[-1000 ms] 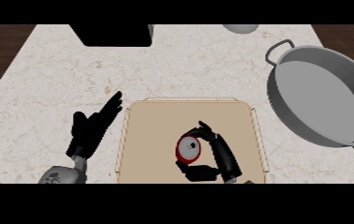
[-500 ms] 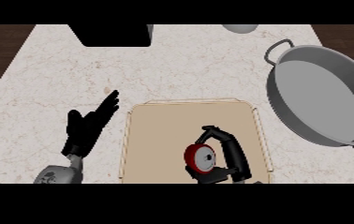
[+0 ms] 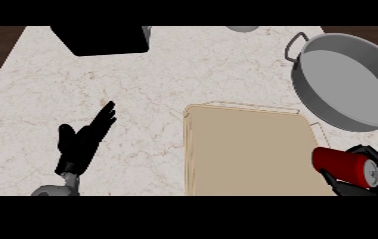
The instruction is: Pick the can from the tray and place it in the pot
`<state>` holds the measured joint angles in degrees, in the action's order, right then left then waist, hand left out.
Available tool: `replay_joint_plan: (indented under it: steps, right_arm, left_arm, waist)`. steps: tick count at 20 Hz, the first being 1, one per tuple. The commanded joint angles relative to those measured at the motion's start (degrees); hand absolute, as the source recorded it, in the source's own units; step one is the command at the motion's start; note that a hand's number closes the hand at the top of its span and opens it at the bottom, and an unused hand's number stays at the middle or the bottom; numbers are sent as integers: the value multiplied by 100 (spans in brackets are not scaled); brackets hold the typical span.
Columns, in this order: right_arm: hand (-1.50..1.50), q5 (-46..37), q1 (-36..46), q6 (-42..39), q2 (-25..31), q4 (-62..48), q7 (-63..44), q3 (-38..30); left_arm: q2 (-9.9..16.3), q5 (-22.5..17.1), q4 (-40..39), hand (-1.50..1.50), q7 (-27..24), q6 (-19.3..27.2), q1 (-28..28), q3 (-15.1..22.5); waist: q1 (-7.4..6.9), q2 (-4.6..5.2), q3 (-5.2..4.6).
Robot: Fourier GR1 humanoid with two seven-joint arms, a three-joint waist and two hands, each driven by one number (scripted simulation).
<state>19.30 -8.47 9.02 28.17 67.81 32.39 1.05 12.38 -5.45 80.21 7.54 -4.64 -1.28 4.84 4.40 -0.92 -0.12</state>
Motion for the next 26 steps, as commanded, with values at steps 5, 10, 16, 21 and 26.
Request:
replay_joint_plan:
  steps: [5, 10, 16, 21, 26]
  right_arm:
    - [150, 527, -848, -1179, 1447, -1634, 1353, -1691]
    - [150, 273, -863, -841, 1693, -1334, 1212, -1953]
    - [150, -51, -1364, 169, 1750, 245, 392, -2052]
    - [150, -400, -1121, 304, 2439, 852, -950, -2092]
    - [150, -872, -111, 448, 2913, 1160, -2407, -1556]
  left_arm:
    - [-15, 71, -51, 0, 55, -160, -282, 97]
    - [-149, 228, -145, 0, -112, -205, -230, 178]
    - [-257, 350, -700, 0, -424, -205, -342, 114]
    - [-230, 181, -362, 0, 0, -318, -535, 31]
    - [-504, 361, -278, 0, 68, -155, -473, 269]
  waist:
    - [-341, 92, 19]
    - [-413, 90, 9]
    - [-367, 93, -3]
    - [-404, 96, 0]
    - [-518, 111, 4]
